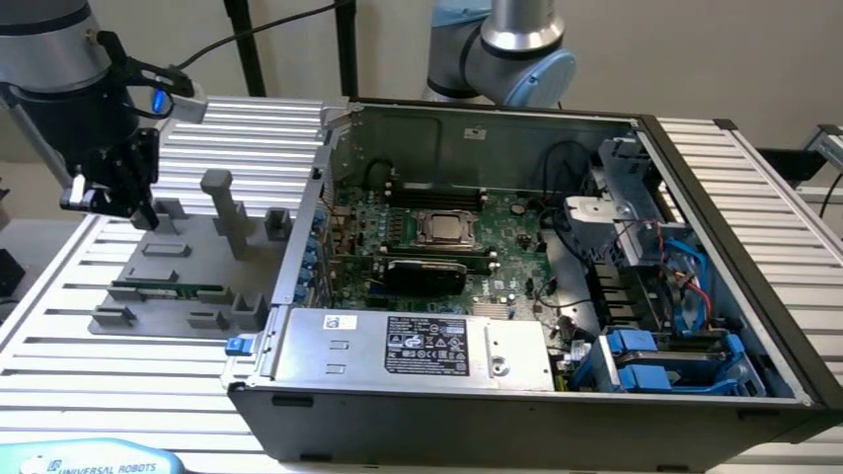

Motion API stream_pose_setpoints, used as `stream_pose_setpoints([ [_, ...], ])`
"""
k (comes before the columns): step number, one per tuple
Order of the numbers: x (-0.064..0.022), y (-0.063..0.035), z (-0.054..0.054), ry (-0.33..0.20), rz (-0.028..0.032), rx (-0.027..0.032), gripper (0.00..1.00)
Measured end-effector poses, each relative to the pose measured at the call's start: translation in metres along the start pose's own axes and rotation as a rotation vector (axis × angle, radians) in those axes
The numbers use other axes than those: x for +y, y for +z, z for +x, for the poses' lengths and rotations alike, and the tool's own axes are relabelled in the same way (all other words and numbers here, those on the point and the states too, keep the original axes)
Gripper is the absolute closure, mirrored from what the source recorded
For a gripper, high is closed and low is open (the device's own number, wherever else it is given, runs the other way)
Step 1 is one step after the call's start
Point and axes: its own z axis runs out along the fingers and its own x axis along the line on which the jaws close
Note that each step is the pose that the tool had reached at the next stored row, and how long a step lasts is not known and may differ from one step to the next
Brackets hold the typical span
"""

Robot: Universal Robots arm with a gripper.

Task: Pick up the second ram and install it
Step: 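Pick up the second ram and move it above second insertion slot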

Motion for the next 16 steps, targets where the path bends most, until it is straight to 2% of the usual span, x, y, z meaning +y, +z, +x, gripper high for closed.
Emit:
stream_pose_setpoints([
  [14,0.0,0.0001,0.0001,0.0,0.0001,-0.0001,0.89],
  [15,0.0,0.0001,0.0001,0.0,0.0,-0.0001,0.88],
  [16,0.0,0.0001,0.0001,0.0,0.0,-0.0001,0.83],
])
